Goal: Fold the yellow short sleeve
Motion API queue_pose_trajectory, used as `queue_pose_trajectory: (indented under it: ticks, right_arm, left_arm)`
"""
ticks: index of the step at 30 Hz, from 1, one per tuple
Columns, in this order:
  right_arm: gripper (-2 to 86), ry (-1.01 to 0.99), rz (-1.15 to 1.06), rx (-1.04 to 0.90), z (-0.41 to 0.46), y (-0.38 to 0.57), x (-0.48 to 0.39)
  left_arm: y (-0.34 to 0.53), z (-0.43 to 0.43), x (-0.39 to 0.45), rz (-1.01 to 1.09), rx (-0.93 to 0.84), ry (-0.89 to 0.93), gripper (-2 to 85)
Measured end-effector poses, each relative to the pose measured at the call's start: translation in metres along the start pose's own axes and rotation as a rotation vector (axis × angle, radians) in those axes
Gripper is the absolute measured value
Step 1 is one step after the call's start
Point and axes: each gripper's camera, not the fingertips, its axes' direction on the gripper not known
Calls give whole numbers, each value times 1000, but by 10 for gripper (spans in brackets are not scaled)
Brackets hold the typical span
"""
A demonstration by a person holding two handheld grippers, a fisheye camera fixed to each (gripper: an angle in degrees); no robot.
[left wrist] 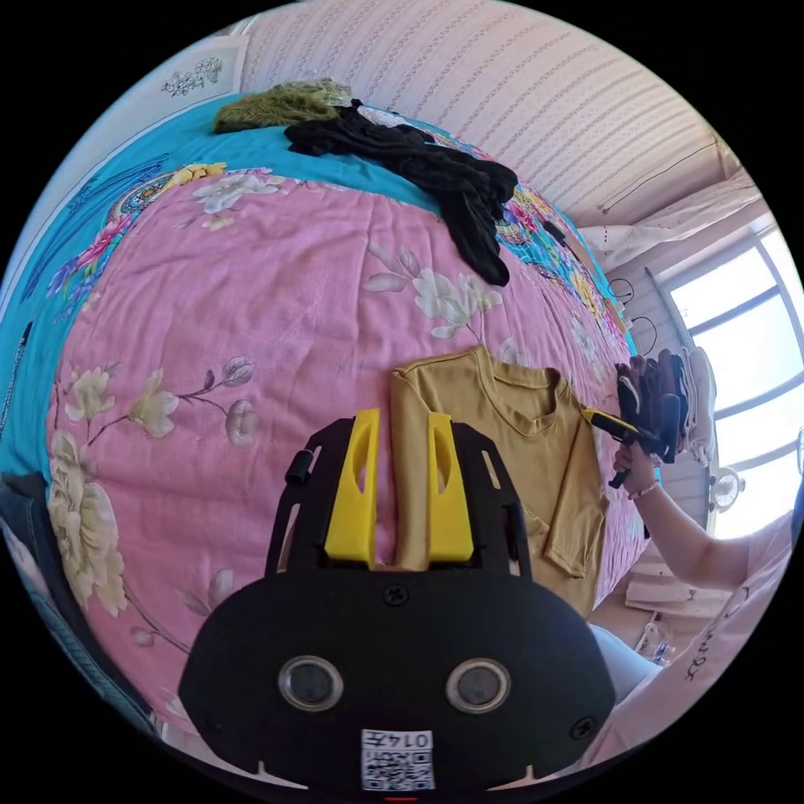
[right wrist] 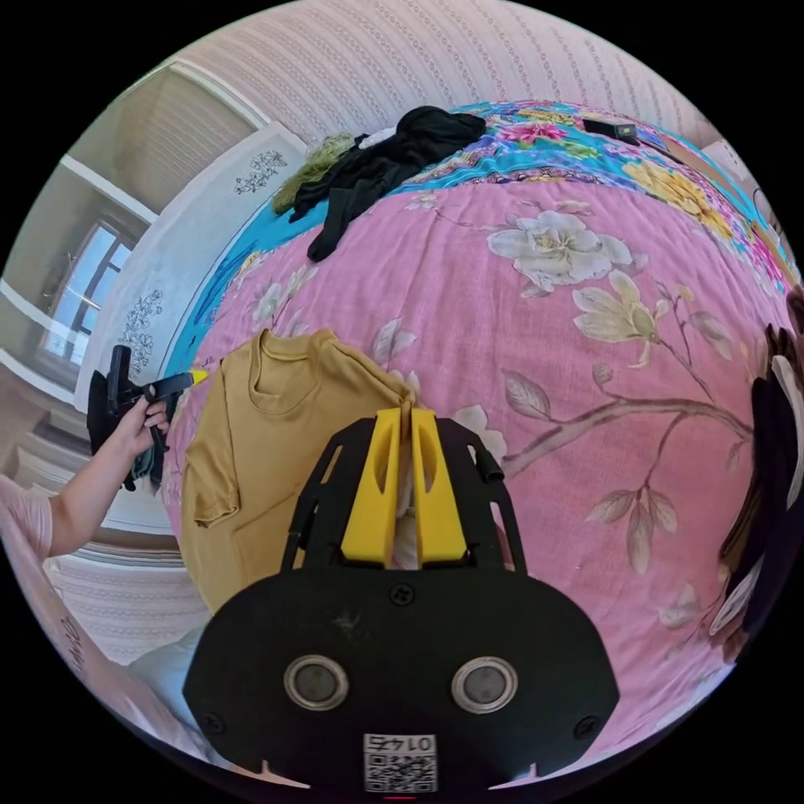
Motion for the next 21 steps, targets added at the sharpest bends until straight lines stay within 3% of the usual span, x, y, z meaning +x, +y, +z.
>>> queue_pose_trajectory:
  ticks: [7,10,13,21]
  right_arm:
    - [11,-135,79,6,-17,-2,34]
    - [9,-217,149,24,-27,-2,52]
    - [7,-274,213,46,-39,-3,70]
    - [6,-353,261,262,-118,-23,109]
  left_arm:
    - [-6,7,-14,2,0,15,84]
    - [-14,18,-17,42,-75,90,10]
    - [-21,8,-14,54,-72,78,-5]
    - [-36,-62,20,95,239,167,-10]
